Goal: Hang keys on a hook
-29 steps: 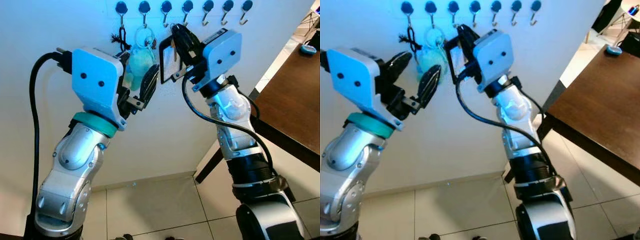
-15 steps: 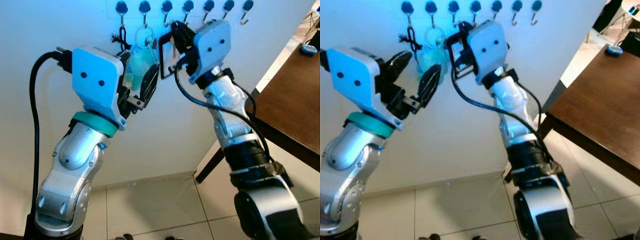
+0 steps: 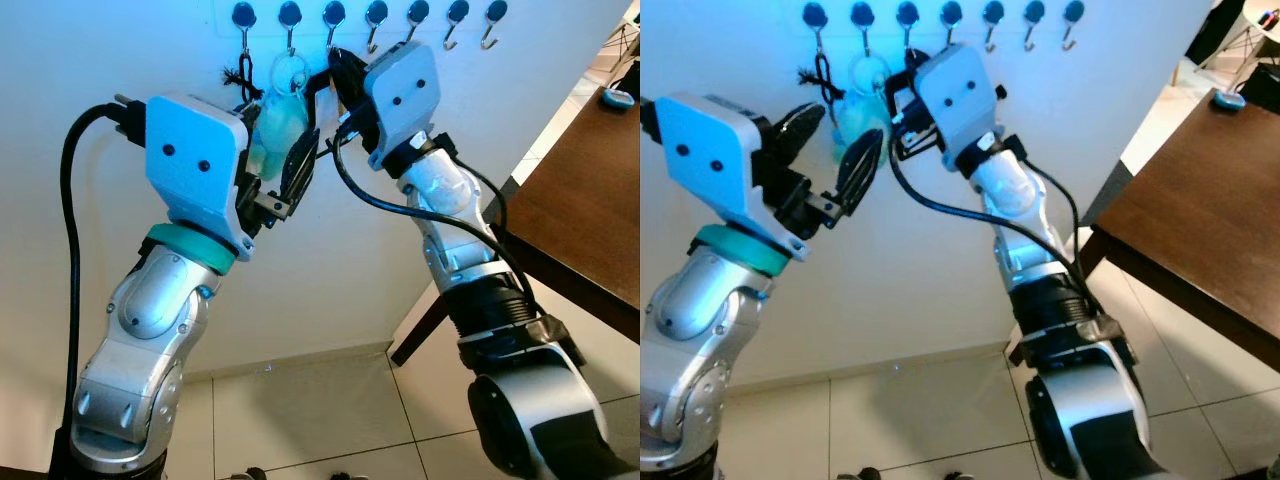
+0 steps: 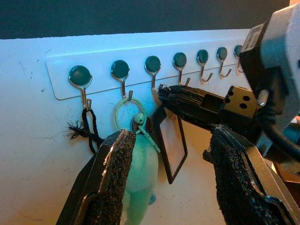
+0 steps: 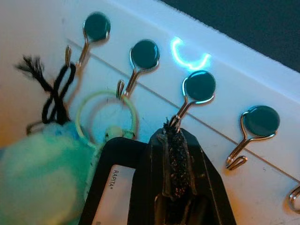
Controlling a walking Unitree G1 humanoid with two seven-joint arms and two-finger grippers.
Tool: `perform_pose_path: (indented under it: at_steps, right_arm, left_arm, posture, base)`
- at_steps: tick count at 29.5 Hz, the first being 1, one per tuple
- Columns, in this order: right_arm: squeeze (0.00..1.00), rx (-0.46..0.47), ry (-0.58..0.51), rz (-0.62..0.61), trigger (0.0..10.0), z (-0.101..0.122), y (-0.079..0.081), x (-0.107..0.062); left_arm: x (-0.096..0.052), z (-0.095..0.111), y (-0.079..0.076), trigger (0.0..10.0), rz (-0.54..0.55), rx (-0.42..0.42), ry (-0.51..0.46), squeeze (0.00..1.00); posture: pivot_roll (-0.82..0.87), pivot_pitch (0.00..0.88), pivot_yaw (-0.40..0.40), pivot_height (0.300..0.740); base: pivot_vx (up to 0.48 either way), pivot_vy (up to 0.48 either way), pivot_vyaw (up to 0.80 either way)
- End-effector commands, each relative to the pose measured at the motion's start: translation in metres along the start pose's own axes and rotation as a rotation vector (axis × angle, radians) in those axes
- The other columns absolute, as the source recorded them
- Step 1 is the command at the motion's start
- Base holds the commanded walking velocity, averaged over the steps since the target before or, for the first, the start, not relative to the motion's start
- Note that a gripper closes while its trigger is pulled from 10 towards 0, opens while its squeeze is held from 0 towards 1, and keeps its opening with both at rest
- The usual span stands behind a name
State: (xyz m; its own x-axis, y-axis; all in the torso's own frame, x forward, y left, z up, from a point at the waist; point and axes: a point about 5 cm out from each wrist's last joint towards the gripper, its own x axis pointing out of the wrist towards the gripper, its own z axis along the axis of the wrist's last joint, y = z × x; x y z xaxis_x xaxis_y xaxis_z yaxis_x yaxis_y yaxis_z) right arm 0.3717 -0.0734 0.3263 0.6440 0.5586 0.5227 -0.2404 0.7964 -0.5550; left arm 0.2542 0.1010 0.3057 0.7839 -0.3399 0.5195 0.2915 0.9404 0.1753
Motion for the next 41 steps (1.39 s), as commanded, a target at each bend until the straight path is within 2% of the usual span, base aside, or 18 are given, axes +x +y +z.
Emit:
perform_pose_path:
  at_steps: [1, 10, 12, 27, 32, 41]
  right_arm:
    - [0.0, -0.031, 0.026, 0.044, 10.0, -0.003, 0.008, 0.003]
    - [0.0, -0.046, 0.064, 0.071, 10.0, -0.009, 0.011, 0.001]
    - [0.0, -0.017, 0.058, 0.063, 10.0, -0.009, 0.011, -0.001]
    - [0.0, 0.085, -0.072, -0.028, 10.0, 0.004, 0.008, -0.012]
    - [0.0, 0.078, -0.145, -0.082, 10.0, 0.017, -0.002, -0.013]
    - [0.0, 0.065, -0.165, -0.129, 10.0, 0.022, -0.007, -0.016]
  left_arm:
    - [0.0, 0.002, -0.002, 10.0, -0.004, 0.006, -0.008, 0.0]
    - [0.0, 0.002, -0.002, 10.0, -0.002, 0.003, -0.007, 0.0]
    - [-0.001, 0.002, -0.002, 10.0, -0.002, 0.003, -0.007, 0.0]
    - [-0.001, 0.001, -0.002, 10.0, -0.002, 0.003, -0.004, 0.0]
    - [0.0, 0.001, -0.002, 10.0, -0.004, 0.001, -0.006, 0.0]
    - [0.0, 0.001, -0.002, 10.0, -0.005, 0.003, -0.007, 0.0]
  posture:
    - [-0.02, 0.129, 0.053, 0.74]
    - [-0.02, 0.128, 0.051, 0.74]
    - [-0.02, 0.13, 0.051, 0.74]
    - [-0.02, 0.129, 0.054, 0.74]
    - [-0.03, 0.123, 0.052, 0.74]
    - [-0.02, 0.118, 0.054, 0.74]
  base:
    - [0.0, 0.0, 0.0]
    - [0.0, 0.0, 0.0]
    - [0.0, 0.0, 0.0]
    - [0.0, 0.0, 0.0]
    - [0.0, 0.0, 0.0]
    - [0.0, 0.0, 0.0]
